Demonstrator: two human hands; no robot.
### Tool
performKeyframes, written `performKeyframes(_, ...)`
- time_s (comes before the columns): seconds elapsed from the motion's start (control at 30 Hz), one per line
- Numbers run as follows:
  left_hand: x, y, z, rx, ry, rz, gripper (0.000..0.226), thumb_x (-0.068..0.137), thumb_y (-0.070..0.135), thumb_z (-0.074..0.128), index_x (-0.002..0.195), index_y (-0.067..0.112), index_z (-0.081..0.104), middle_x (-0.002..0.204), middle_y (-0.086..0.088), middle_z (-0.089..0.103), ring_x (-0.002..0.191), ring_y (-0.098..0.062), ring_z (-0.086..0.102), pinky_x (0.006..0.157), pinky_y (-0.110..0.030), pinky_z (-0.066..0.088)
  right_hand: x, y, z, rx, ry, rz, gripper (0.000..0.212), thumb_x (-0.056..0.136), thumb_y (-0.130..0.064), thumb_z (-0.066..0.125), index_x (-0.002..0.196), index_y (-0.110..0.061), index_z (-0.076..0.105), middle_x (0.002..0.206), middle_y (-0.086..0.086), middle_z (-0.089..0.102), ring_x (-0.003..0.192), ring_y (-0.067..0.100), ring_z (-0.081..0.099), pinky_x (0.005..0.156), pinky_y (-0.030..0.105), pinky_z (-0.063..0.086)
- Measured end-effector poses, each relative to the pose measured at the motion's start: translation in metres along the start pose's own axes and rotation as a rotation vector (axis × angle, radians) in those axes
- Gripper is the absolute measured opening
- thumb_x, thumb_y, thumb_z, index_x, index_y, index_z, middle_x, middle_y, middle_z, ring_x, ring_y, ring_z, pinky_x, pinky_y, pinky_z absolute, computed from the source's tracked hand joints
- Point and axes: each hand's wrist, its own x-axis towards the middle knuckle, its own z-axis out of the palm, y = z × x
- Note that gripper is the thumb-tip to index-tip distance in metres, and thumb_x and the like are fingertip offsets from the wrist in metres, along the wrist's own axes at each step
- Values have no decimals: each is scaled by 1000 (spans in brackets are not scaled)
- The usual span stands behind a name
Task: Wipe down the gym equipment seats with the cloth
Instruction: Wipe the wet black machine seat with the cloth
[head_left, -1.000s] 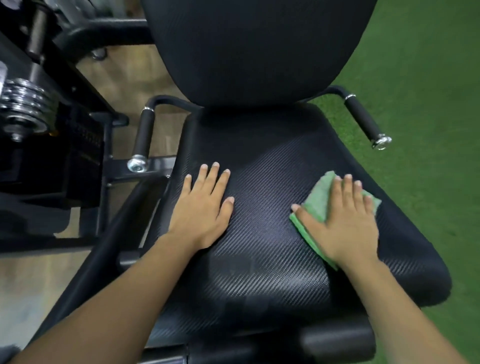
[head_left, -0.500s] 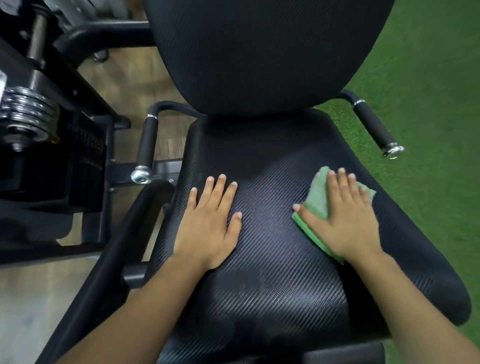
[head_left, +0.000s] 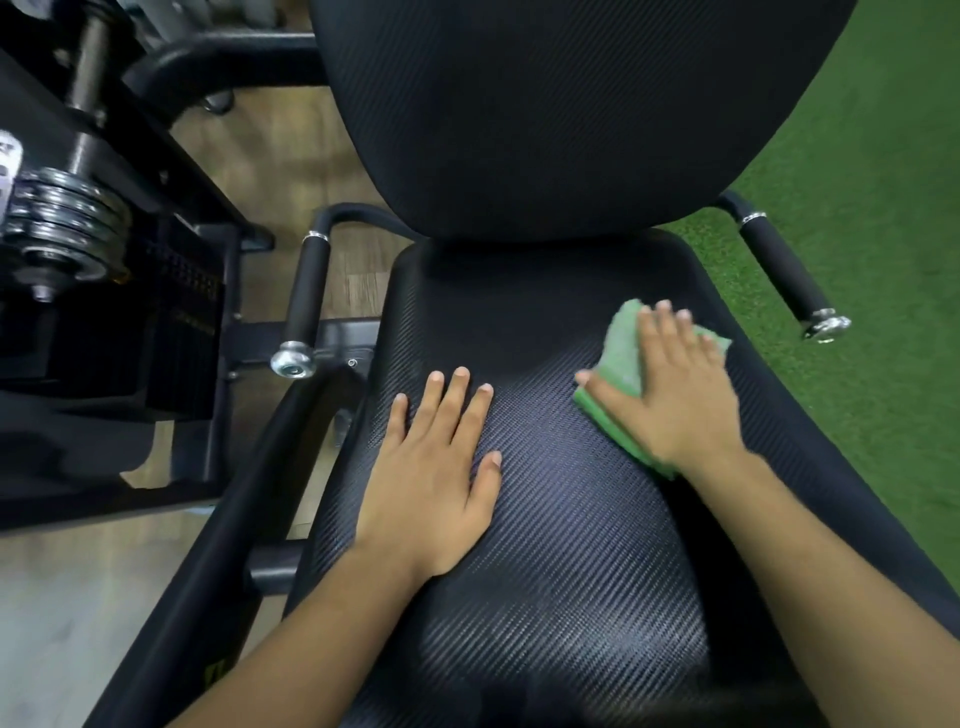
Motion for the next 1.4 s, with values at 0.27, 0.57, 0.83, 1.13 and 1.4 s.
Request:
performKeyframes(0.27, 1, -1, 1, -18, 13, 2, 65, 92, 48, 11, 152, 23, 13, 160, 2, 4, 147, -14, -7, 118, -39, -6, 78, -48, 13, 7, -9, 89, 104, 84, -77, 30, 151, 0, 12, 158, 21, 8, 147, 34, 3, 119, 45, 3)
performKeyframes(0.57, 2, -3, 4, -16, 25, 16, 61, 95, 44, 23, 150, 19, 25, 159, -1, 16, 147, -19, 5, 116, -43, 4, 15, -42, 0, 89, 34, -173, 97, 81, -75, 36, 146, -4, 35, 147, 16, 34, 138, 32, 27, 116, 46, 23)
performKeyframes(0.83, 2, -4, 5, 5, 30, 13, 61, 95, 43, 24, 150, 19, 26, 159, -2, 18, 147, -19, 6, 115, -44, 6, 83, -59, 11, -11, -38, 43, 99, 86, -74, 28, 151, -1, 14, 158, 21, 9, 147, 31, 4, 119, 43, 3)
performKeyframes(1.13, 2, -5, 5, 13, 26, 22, 60, 95, 43, 24, 150, 18, 26, 158, -3, 19, 147, -20, 9, 114, -45, 8, 36, -33, 5, 32, -21, -169, 103, 76, -81, 14, 153, -12, 15, 160, 9, 11, 148, 22, 6, 120, 39, 2)
performKeyframes(1.4, 1, -4, 6, 10, 37, 14, 61, 95, 43, 23, 150, 18, 25, 159, -2, 18, 148, -19, 6, 116, -43, 4, 68, -52, 8, -13, -46, -67, 109, 72, -79, 7, 151, -5, 19, 158, 17, 14, 147, 30, 9, 118, 44, 6)
